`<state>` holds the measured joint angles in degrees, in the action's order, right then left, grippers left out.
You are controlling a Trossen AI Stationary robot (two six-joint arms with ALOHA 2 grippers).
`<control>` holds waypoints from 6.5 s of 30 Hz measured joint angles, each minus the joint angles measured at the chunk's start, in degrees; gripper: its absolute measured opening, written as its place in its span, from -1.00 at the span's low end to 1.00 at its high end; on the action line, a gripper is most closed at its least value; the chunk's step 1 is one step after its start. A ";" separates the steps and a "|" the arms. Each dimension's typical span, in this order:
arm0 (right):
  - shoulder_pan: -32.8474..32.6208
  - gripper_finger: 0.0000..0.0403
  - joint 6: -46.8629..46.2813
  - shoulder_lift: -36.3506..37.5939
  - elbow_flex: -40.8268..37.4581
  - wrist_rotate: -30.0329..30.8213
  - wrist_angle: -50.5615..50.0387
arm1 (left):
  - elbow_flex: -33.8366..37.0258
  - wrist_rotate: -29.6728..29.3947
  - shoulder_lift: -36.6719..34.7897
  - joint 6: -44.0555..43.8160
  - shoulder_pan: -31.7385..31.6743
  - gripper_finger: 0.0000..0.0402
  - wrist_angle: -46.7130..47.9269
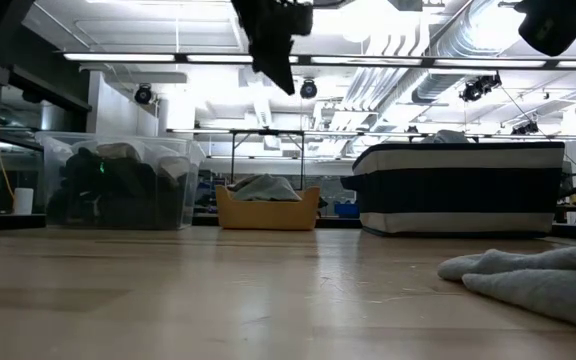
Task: Pick & Place Cloths
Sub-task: Put the light gray sock into the yellow bin
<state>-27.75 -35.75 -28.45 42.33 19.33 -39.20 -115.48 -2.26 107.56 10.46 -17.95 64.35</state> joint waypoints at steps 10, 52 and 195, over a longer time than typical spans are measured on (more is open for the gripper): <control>0.00 -0.38 0.00 -0.01 0.00 0.00 0.00 | 9.84 2.93 -10.43 -2.32 7.38 -1.00 0.20; 0.00 -0.38 6.20 -2.43 0.07 0.09 15.55 | 41.16 -6.47 -41.83 -22.75 29.24 -1.00 -19.23; 30.21 -0.97 7.67 -65.05 40.11 -15.08 -0.23 | 41.17 -25.17 -39.78 -6.24 19.53 0.24 -21.28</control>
<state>2.47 -28.07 -93.51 82.43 4.25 -39.43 -74.31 -27.44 67.78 4.22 1.58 43.07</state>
